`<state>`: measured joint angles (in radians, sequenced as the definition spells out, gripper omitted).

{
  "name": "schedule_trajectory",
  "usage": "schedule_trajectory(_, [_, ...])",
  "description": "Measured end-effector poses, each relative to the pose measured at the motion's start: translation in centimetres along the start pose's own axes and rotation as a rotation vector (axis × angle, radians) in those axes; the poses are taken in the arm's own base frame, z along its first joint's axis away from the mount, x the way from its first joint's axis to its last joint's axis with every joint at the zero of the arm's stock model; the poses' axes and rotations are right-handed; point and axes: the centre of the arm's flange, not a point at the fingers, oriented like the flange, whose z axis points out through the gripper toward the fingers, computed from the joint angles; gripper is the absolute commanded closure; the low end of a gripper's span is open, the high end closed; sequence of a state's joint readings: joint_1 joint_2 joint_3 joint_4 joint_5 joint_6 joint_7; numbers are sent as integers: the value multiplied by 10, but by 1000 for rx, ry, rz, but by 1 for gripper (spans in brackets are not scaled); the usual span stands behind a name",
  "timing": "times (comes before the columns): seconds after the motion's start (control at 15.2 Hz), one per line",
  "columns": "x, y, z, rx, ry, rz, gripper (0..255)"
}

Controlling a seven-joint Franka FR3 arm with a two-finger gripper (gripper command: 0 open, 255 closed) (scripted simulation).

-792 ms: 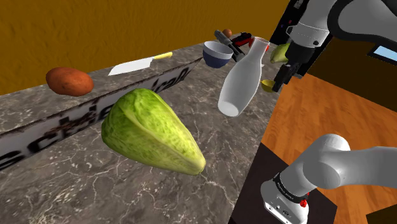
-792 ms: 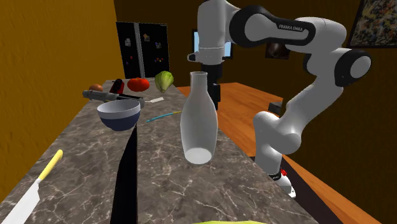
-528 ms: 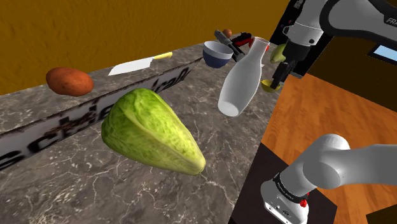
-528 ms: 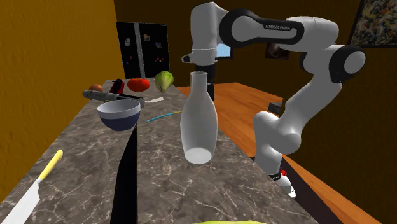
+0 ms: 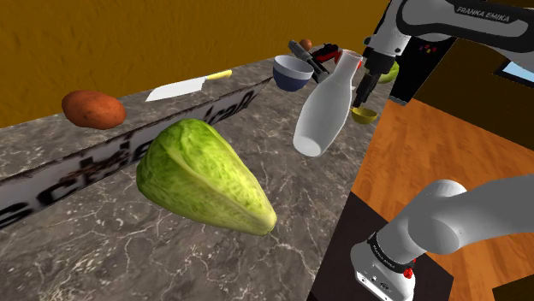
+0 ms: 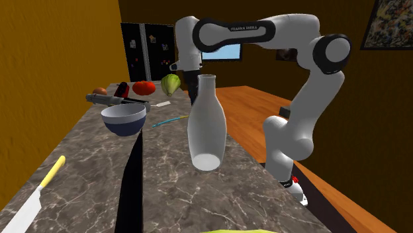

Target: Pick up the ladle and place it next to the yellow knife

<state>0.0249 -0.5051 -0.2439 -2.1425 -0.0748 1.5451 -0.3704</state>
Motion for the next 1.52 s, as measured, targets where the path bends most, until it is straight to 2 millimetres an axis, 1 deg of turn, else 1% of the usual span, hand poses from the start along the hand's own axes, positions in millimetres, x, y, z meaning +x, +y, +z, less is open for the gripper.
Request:
schedule_trajectory(0.13, [16,25,9,35,-3,-30,0])
schedule_trajectory(0.2, [25,37,10,52,-6,-45,0])
schedule_trajectory(0.26, [32,46,11,65,-7,-57,0])
schedule_trajectory(0.33, [35,51,15,70,-7,-63,0])
schedule_trajectory(0.46, [39,54,25,75,-8,-68,0])
schedule_trajectory(0.79, [40,53,51,76,-8,-70,0])
schedule_trajectory(1.19, [39,53,55,76,-7,-70,0])
schedule_trajectory(1.25, [39,53,55,76,-7,-70,255])
schedule_trajectory(1.52, [39,53,54,76,-7,-70,255])
